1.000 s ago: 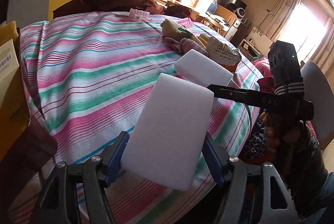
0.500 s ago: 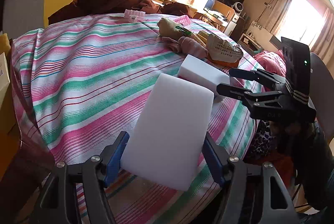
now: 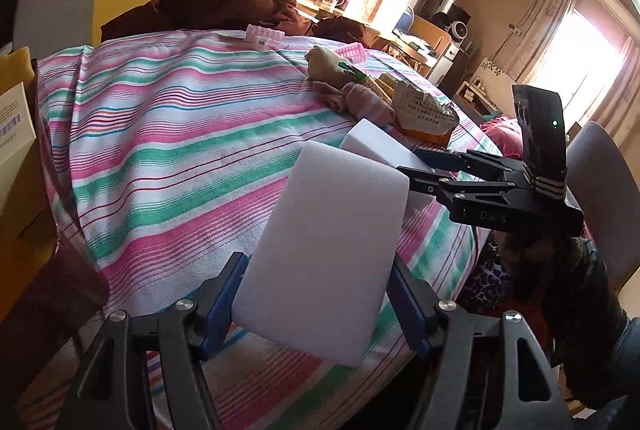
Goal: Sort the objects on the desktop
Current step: 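Carry both white sponges toward the gold tray with both tools, then open the right tool over the gold tray while the left tool drops its sponge there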
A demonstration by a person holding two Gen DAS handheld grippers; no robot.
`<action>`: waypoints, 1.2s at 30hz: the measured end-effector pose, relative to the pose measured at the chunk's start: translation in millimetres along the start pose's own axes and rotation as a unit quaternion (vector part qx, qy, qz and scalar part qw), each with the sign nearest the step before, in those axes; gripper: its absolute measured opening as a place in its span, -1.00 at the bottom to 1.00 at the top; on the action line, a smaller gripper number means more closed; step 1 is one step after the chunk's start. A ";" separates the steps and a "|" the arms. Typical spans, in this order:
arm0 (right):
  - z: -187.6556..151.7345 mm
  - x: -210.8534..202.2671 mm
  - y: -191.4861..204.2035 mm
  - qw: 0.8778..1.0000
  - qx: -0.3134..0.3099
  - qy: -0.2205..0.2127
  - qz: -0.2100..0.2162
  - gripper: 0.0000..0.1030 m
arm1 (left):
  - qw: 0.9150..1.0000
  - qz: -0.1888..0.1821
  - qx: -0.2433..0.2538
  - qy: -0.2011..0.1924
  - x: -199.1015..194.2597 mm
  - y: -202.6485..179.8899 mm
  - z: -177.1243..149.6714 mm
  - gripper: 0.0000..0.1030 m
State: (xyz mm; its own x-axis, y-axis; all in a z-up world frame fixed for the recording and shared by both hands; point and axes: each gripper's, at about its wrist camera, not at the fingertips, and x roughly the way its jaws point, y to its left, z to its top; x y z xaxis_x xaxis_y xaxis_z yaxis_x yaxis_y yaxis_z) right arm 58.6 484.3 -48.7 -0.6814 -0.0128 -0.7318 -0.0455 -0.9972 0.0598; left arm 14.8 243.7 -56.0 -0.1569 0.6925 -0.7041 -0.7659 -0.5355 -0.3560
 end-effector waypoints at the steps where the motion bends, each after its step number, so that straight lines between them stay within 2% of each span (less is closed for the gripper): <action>1: 1.3 -1.4 3.5 1.000 0.006 -0.003 0.005 0.15 | 1.000 -0.001 -0.005 -0.006 -5.7 0.8 -0.2 0.36; 6: 7.5 -8.5 20.8 0.999 0.037 -0.020 0.030 0.15 | 0.999 -0.003 -0.030 -0.037 -34.8 4.7 -1.2 0.36; 10: 22.9 -7.6 48.7 0.997 0.041 -0.031 0.063 0.16 | 0.995 0.018 -0.064 -0.072 -69.6 20.1 -2.2 0.36; 12: 35.1 -4.3 70.6 0.996 0.031 -0.035 0.081 0.16 | 0.991 0.042 -0.091 -0.090 -91.3 39.1 -8.8 0.36; 16: 62.2 2.8 122.3 0.990 0.008 -0.040 0.134 0.16 | 0.977 0.088 -0.145 -0.126 -134.6 77.0 -22.0 0.36; 19: 81.3 7.1 170.0 0.984 -0.025 -0.038 0.173 0.16 | 0.963 0.127 -0.185 -0.150 -166.9 107.5 -35.1 0.37; 22: 94.6 16.9 221.3 0.979 -0.067 -0.024 0.191 0.16 | 0.949 0.163 -0.218 -0.161 -190.8 138.3 -53.9 0.37; 28: 98.0 60.6 294.9 0.977 -0.117 0.034 0.177 0.16 | 0.932 0.193 -0.256 -0.167 -211.8 177.5 -79.7 0.37; 36: 104.1 106.4 326.7 0.985 -0.129 0.059 0.101 0.17 | 0.929 0.179 -0.276 -0.170 -213.0 195.9 -87.6 0.37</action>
